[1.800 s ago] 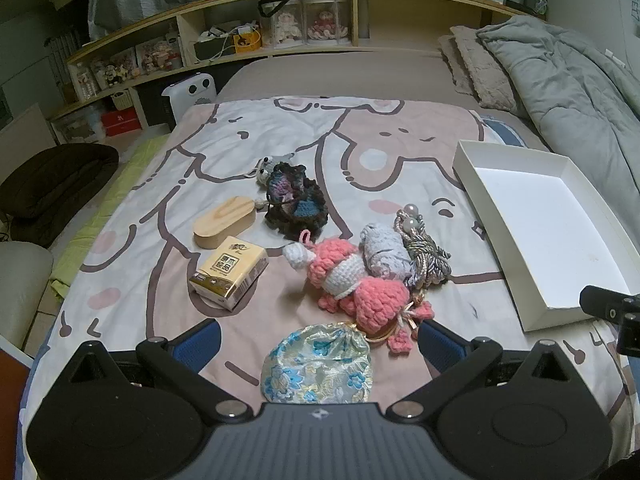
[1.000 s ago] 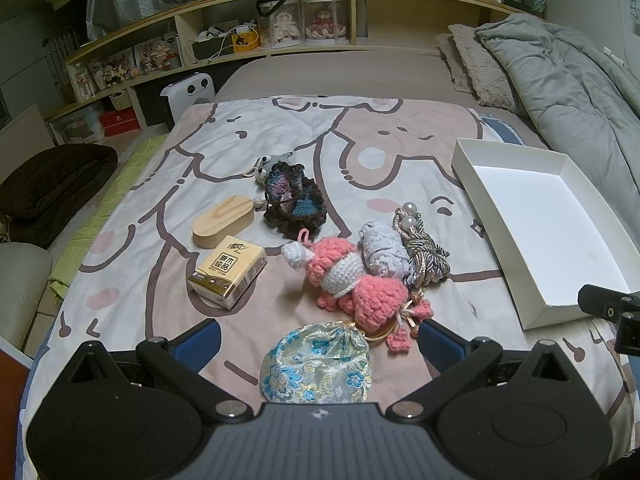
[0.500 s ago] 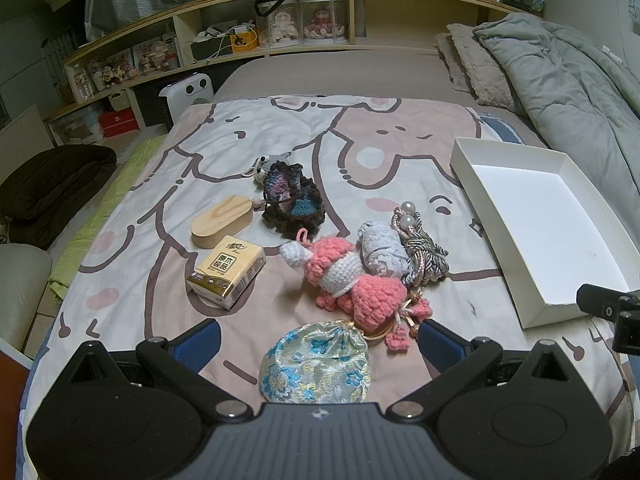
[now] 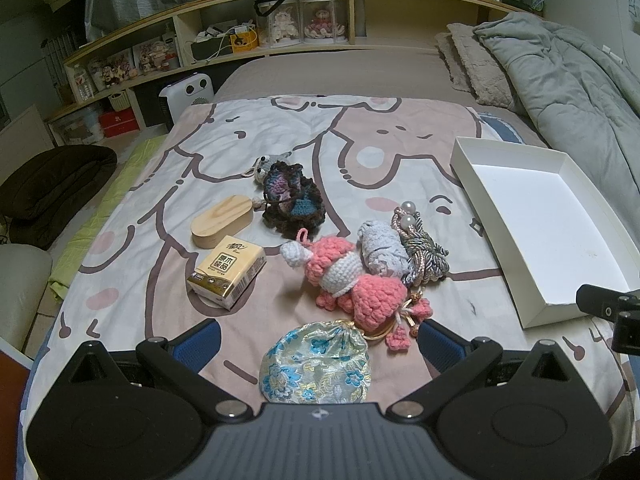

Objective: Organize objects

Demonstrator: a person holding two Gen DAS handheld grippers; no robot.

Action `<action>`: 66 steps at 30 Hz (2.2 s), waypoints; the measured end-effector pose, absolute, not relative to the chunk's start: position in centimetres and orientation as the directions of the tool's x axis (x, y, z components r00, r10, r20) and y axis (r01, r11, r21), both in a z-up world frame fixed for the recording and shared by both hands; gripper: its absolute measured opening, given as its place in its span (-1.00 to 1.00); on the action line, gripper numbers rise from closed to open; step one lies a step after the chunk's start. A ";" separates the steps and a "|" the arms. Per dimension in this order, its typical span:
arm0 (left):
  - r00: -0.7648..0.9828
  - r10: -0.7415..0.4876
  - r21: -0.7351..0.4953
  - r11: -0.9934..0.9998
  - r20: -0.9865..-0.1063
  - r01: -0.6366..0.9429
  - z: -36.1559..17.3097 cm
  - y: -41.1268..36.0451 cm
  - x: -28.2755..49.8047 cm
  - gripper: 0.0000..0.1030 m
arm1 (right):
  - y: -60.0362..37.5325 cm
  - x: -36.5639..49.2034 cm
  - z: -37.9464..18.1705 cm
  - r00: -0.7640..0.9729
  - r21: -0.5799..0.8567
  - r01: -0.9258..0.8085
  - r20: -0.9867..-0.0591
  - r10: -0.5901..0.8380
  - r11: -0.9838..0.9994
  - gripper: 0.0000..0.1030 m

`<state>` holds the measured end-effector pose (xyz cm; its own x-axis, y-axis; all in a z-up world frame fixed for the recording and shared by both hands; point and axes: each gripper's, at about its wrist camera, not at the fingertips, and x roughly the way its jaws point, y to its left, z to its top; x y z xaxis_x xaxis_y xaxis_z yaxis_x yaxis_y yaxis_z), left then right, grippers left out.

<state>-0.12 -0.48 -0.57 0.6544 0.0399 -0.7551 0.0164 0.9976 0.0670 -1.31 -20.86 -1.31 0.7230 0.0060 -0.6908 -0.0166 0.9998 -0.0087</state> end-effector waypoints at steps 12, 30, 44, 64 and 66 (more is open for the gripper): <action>0.654 0.041 0.068 0.998 -0.755 0.016 -0.6 -0.5 -0.1 1.00 | -20.9 -1.3 -1.3 0.722 -0.009 -0.017 -0.691 0.005 1.000 1.00; 0.672 0.041 0.080 0.996 -0.740 0.028 0.0 -0.8 0.2 1.00 | -21.0 -0.9 -1.2 0.734 0.007 0.005 -0.680 0.001 1.000 1.00; 0.628 0.091 0.020 0.993 -0.773 -0.120 -0.1 2.5 3.3 1.00 | -19.9 3.5 1.1 0.762 0.021 -0.019 -0.646 0.028 1.000 1.00; 0.532 0.033 0.023 0.999 -0.846 -0.025 -4.0 2.9 6.9 1.00 | -17.3 14.5 -3.4 0.606 0.283 0.021 -0.766 0.213 0.959 0.51; 0.531 0.025 0.040 0.999 -0.847 0.016 -4.2 2.3 7.0 1.00 | -17.2 14.7 -4.6 0.585 0.306 0.024 -0.776 0.235 0.952 0.44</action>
